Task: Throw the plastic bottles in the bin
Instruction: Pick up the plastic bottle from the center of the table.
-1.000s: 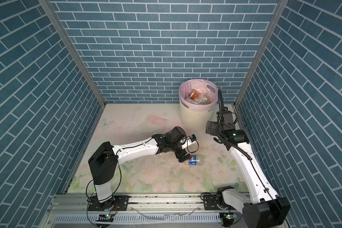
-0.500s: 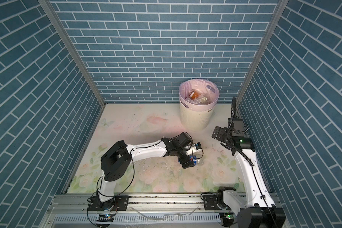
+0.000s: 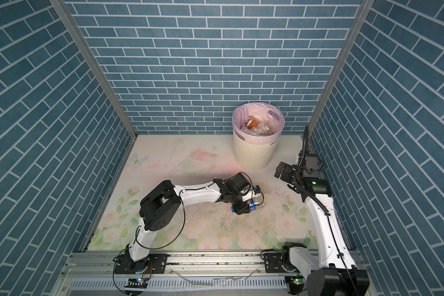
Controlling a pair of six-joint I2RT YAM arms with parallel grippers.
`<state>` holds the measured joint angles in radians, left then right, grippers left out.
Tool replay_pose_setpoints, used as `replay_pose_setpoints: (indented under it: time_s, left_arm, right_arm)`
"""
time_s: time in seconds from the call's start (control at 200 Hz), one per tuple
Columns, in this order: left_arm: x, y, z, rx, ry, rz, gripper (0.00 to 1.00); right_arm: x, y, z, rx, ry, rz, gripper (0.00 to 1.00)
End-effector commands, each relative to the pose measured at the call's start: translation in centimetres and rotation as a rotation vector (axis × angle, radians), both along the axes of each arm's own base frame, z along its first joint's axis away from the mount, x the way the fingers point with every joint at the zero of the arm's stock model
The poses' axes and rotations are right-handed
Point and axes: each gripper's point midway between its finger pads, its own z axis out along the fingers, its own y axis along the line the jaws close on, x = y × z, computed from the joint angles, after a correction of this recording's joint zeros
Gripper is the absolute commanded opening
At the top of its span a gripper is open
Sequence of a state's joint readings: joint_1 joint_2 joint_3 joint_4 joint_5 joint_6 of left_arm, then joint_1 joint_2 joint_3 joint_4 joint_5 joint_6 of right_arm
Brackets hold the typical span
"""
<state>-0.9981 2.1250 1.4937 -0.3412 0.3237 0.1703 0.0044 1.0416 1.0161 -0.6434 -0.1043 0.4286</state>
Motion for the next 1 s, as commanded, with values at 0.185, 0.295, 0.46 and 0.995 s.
replay_pose_setpoints:
  time_s: [0.185,0.295,0.46,0.995]
  left_arm:
    - [2.5,5.4,-0.5,0.008,0.031,0.18,0.47]
    - [4.9,9.1,0.1,-0.056,0.051,0.341,0.47]
    - [9.1,15.5,1.6,-0.198,0.08,0.624,0.47]
    - [13.7,20.8,10.9,-0.501,0.015,0.923,0.49]
  right_arm:
    - [0.0,0.4,-0.4,0.051,-0.012,-0.007,0.99]
    - [0.4,0.9,-0.6,0.072,-0.007,0.009,0.99]
    - [1.4,1.8,-1.4,0.12,0.003,0.022,0.99]
    - [6.3,17.3,0.2,0.192,-0.048,0.32,0.99]
